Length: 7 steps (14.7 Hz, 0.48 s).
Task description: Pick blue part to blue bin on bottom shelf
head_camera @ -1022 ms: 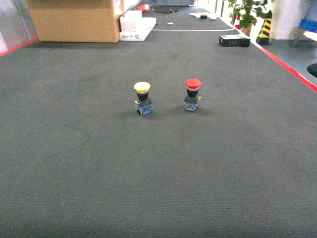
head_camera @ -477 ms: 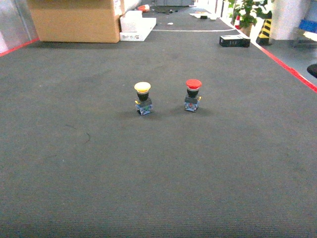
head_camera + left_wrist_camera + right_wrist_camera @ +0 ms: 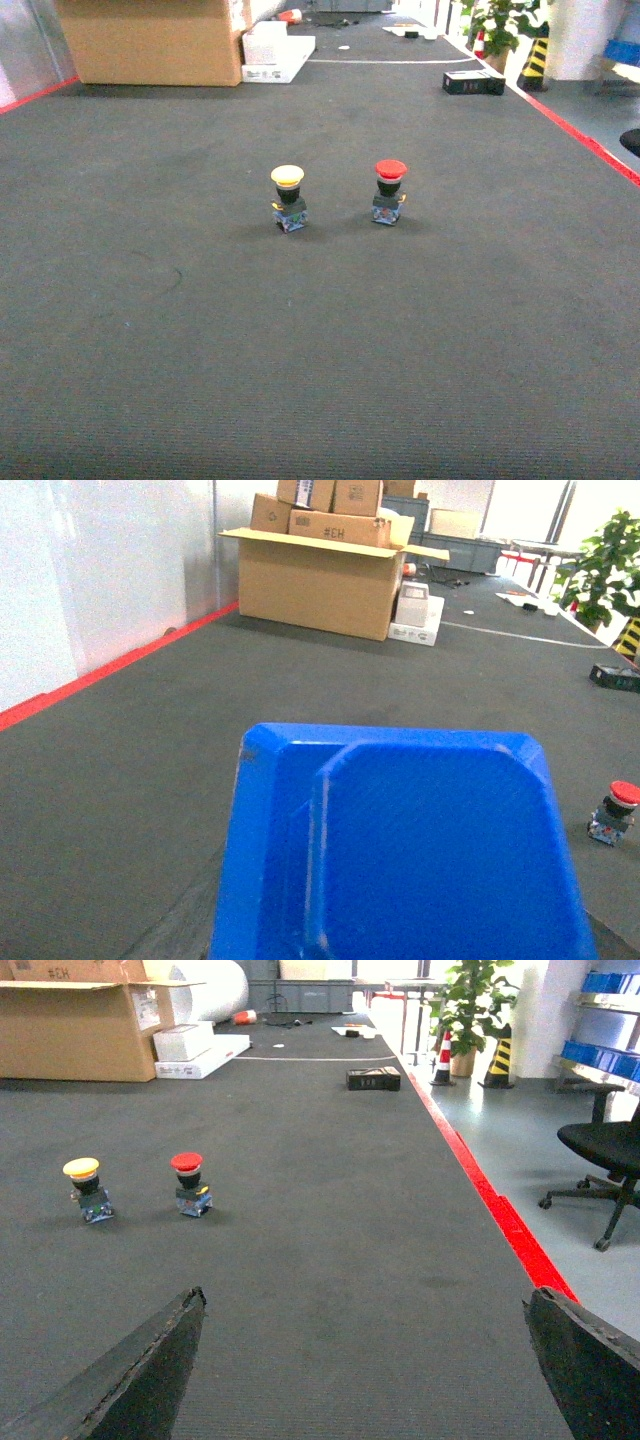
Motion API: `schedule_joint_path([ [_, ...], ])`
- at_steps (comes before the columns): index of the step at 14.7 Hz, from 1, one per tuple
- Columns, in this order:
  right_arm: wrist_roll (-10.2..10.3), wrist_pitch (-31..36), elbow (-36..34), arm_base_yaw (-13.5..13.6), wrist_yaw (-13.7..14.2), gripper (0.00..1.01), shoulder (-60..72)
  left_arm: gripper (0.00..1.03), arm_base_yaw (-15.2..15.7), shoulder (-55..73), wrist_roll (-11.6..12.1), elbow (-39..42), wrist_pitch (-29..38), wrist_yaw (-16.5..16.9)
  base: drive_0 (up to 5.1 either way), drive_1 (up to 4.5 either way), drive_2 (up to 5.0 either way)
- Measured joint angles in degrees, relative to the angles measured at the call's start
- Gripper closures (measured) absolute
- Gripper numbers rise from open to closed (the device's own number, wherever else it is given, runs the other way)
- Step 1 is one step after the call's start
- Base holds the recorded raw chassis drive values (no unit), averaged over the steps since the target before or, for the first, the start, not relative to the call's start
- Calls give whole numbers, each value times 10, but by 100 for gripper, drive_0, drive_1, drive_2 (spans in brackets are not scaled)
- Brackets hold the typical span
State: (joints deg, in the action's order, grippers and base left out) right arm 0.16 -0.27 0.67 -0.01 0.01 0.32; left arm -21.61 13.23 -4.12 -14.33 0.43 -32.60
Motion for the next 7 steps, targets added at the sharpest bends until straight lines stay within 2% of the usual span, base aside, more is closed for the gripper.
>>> schedule_joint_path([
  [7,0,0,0,0,0,3,0,60,0,0,0,0,0,0,0,0,0],
])
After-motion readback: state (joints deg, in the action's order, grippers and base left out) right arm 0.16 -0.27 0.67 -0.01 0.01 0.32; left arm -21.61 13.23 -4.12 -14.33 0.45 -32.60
